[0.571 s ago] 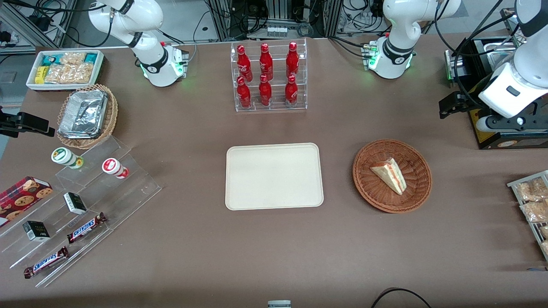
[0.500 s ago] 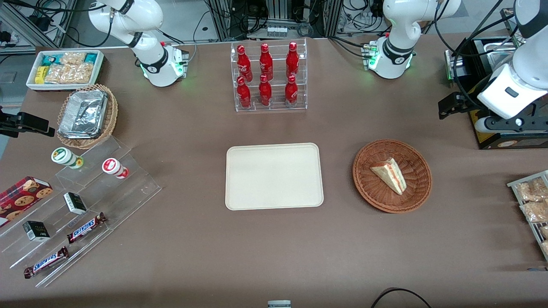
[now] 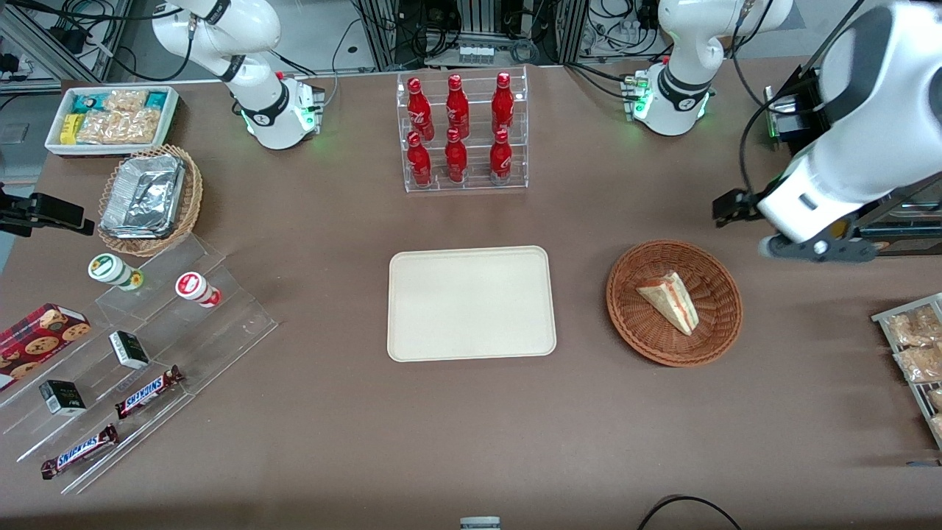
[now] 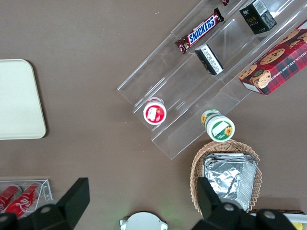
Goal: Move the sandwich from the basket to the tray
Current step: 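Move the left gripper over the wrapped sandwich in the wicker basket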
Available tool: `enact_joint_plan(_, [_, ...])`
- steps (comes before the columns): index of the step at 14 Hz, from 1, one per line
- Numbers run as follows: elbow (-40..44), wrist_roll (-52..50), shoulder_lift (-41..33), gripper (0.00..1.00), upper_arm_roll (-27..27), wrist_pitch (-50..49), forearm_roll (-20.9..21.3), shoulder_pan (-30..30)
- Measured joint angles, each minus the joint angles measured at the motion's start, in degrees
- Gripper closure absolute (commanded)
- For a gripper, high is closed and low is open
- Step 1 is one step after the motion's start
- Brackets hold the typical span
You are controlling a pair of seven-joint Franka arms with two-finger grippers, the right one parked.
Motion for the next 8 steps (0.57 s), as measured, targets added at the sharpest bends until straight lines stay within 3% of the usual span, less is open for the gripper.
enact_joint_plan(8, [-19.0,-4.8,-0.7,0.00,-0.1,23.4,0.3,-2.7])
